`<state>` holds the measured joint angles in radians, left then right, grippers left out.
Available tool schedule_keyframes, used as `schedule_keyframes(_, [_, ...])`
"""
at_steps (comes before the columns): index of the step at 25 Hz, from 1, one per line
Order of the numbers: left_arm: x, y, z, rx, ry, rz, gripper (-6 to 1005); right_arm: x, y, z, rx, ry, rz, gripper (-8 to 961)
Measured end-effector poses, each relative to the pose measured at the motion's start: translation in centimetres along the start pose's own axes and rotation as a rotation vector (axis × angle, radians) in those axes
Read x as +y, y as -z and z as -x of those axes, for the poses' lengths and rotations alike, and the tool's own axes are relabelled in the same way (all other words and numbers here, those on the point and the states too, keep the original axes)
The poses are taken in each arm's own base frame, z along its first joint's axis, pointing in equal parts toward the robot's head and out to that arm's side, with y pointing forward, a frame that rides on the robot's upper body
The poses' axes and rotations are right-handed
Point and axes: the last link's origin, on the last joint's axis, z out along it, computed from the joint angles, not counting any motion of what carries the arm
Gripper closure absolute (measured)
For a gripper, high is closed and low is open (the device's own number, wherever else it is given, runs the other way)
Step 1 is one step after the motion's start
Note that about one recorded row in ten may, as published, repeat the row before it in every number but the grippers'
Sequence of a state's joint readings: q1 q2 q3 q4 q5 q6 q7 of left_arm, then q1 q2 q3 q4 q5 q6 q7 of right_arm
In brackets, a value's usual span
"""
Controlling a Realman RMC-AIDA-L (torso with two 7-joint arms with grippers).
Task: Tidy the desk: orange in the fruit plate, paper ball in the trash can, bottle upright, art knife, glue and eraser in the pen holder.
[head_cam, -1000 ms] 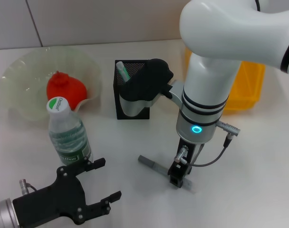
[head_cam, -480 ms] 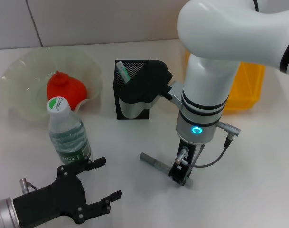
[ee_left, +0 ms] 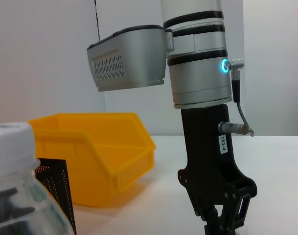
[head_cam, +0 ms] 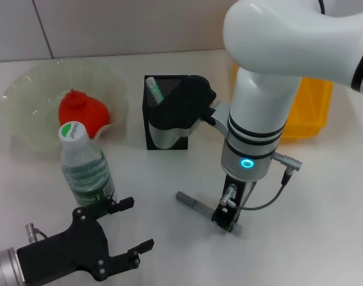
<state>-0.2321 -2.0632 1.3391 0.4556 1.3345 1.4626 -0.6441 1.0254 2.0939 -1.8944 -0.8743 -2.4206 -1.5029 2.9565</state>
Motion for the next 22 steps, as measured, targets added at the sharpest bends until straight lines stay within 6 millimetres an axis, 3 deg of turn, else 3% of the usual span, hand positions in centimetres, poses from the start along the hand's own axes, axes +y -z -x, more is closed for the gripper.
schedule_keyframes(10, [0.1,0.0,0.1,-0.003,0.0,0.004,215,0.1,0.3,-0.3,-0.012,0.015,0.009,811])
schedule_keyframes(22, [0.5,0.1,-0.3,0.023,0.009,0.024,215,-1.7,5.8,-4.0,-0.167,0.072,-0.111,816])
